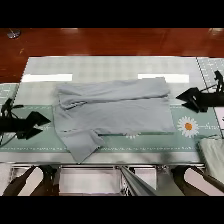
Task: Fold the shirts.
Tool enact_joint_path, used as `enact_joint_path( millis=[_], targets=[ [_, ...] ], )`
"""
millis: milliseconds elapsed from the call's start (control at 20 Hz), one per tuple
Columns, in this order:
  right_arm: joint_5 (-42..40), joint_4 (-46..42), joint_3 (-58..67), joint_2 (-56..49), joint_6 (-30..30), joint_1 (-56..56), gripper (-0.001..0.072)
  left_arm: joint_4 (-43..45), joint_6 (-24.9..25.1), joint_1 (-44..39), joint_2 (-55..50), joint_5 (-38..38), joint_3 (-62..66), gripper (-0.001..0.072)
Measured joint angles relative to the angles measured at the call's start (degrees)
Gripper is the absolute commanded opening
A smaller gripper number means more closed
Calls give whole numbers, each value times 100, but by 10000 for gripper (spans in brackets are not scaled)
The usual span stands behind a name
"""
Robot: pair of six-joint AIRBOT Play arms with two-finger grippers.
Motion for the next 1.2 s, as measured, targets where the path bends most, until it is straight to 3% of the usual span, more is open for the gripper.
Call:
enact_joint_path(
  millis=[300, 900, 950, 1000, 1050, 1200],
  targets=[
    [-295, 968, -1676, 1226, -472, -72, 623, -881, 197, 210, 811, 103, -1331, 701],
    [-326, 1530, -1679, 1436, -448, -404, 622, -1421, 227, -1484, 319, 883, -1698, 667],
    [-374, 1488, -1532, 1434, -378, -599, 621, -1458, 227, -1591, 291, 966, -1700, 446],
    [-393, 1384, -1390, 1429, -323, -807, 622, -1414, 243, -1690, 254, 1093, -1709, 95],
    [-387, 1196, -1276, 1429, -234, -1012, 622, -1344, 284, -1781, 212, 1198, -1720, 19],
    [-184, 4, -1139, 1425, 157, -1403, 611, -1386, 435, -1945, 153, 1272, -1709, 19]
  ],
)
